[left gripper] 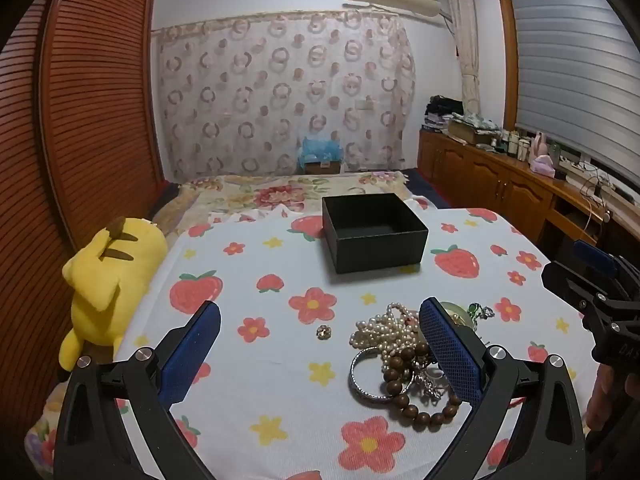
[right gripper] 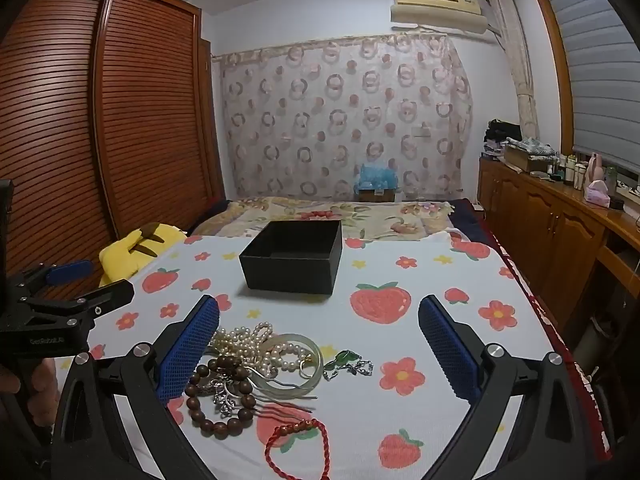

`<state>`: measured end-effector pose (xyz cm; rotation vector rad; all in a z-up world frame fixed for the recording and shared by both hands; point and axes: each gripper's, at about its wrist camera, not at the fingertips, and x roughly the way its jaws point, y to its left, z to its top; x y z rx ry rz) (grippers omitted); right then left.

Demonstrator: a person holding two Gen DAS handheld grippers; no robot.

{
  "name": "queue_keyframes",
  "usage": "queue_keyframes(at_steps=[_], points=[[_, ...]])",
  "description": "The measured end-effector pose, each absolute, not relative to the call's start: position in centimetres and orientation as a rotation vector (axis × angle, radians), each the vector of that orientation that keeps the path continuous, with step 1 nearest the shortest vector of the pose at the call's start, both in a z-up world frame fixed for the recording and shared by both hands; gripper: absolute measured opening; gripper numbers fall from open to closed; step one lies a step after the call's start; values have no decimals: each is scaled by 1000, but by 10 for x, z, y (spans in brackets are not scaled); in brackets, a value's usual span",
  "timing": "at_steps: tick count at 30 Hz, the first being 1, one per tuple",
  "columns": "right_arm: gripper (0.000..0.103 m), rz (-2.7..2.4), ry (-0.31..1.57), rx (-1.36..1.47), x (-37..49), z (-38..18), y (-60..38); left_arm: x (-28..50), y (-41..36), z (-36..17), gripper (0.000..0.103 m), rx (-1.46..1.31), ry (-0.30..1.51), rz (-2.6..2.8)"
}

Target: Organize jewelry

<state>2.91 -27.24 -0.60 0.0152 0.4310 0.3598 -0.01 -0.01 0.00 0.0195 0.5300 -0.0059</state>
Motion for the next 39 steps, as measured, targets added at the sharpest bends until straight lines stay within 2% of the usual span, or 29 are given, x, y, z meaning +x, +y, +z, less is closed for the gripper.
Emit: queue_keyframes(at_steps=[39], points=[[101,360,433,21,29,-5,-273,0,0,0,97,20,523,-6]])
